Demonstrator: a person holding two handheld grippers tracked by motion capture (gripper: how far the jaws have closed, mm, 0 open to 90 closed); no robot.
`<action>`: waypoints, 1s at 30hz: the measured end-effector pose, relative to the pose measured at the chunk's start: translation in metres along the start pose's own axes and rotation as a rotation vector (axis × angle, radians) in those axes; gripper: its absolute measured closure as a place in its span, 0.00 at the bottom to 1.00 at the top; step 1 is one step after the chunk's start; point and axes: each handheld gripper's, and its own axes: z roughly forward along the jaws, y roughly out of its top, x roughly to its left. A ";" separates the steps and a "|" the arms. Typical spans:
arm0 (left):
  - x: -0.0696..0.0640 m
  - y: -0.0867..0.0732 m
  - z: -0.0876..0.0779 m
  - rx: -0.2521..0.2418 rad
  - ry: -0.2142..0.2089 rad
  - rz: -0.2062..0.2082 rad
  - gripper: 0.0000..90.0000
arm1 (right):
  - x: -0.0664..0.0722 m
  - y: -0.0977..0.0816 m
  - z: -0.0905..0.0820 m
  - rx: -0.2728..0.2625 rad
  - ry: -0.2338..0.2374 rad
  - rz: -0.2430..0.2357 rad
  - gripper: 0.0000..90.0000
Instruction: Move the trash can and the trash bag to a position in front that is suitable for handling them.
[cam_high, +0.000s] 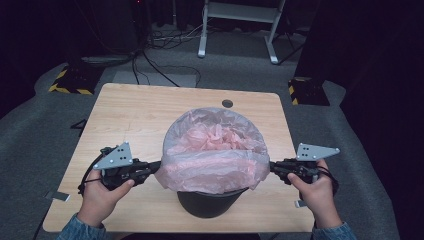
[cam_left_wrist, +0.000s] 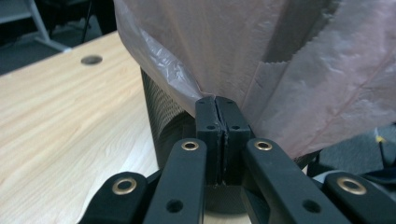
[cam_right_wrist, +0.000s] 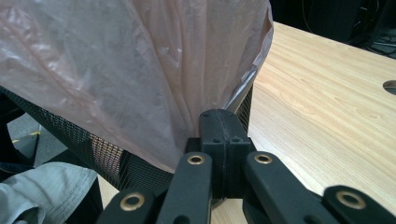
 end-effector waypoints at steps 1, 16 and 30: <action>0.000 -0.001 0.002 0.001 -0.006 -0.007 0.98 | 0.000 -0.001 0.001 -0.001 0.003 0.001 1.00; 0.002 -0.004 0.001 0.020 -0.030 -0.029 0.99 | -0.004 -0.008 0.010 0.034 0.022 0.049 1.00; -0.005 -0.003 0.000 -0.042 -0.087 -0.006 0.98 | -0.001 -0.011 0.020 0.122 0.048 0.035 1.00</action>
